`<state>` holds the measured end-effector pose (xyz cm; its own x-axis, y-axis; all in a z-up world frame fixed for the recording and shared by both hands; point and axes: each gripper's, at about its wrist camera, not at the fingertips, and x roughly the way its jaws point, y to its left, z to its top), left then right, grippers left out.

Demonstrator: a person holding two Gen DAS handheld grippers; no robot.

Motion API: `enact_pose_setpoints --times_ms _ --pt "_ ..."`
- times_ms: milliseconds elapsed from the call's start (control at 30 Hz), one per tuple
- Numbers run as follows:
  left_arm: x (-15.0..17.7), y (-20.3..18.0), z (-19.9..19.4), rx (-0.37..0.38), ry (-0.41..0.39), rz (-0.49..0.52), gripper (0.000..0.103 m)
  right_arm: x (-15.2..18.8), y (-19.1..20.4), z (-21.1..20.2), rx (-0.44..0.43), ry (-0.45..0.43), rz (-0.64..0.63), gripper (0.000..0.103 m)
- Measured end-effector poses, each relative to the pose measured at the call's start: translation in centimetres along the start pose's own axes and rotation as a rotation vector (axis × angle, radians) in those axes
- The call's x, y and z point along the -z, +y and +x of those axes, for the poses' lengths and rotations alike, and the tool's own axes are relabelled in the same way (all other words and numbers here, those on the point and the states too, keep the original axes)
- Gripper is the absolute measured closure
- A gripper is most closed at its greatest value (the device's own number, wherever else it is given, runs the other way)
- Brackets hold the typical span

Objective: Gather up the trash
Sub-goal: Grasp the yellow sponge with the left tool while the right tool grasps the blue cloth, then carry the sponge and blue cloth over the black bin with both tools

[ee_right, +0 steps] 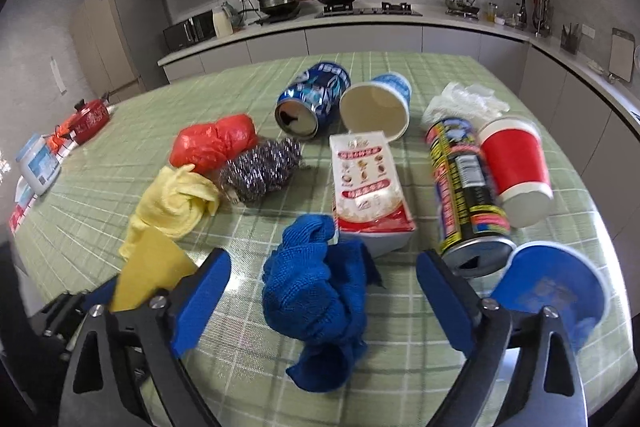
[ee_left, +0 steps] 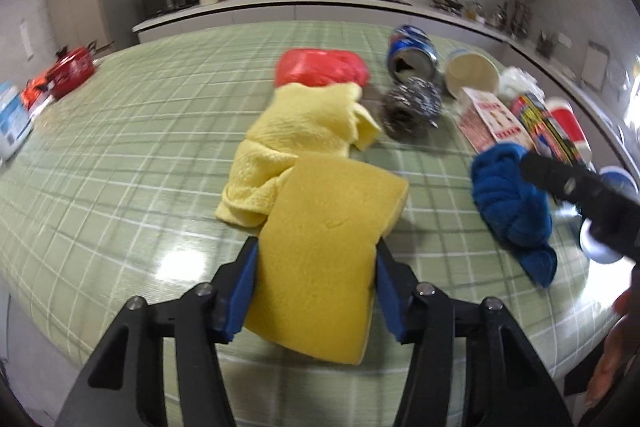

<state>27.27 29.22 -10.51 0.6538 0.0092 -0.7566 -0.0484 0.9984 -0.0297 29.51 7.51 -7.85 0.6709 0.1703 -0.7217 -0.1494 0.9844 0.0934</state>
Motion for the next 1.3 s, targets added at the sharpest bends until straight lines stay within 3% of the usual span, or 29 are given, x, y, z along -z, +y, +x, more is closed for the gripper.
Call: enact_pose_setpoints --times_ms 133,200,267,467,833,1300 --pt "-0.2 0.1 0.3 0.018 0.003 -0.011 0.049 0.5 0.4 1.1 0.019 0.021 -0.019 0.014" --pt "-0.5 0.1 0.3 0.028 0.001 -0.021 0.050 0.8 0.4 1.7 0.014 0.037 -0.019 0.024" --pt "-0.6 0.4 0.3 0.041 -0.002 -0.034 0.052 1.0 0.3 2.3 -0.008 0.064 -0.018 0.045" --pt "-1.2 0.4 -0.3 0.068 -0.019 -0.036 0.055 1.2 0.9 2.5 -0.054 0.069 -0.041 0.062" --pt "-2.8 -1.8 -2.2 0.108 -0.077 0.001 0.056 -0.1 -2.5 -2.9 -0.030 -0.045 0.009 0.062" --pt "-4.7 -10.5 -5.8 0.263 -0.125 0.118 0.056 -0.5 -11.5 -13.4 0.151 -0.168 0.127 0.062"
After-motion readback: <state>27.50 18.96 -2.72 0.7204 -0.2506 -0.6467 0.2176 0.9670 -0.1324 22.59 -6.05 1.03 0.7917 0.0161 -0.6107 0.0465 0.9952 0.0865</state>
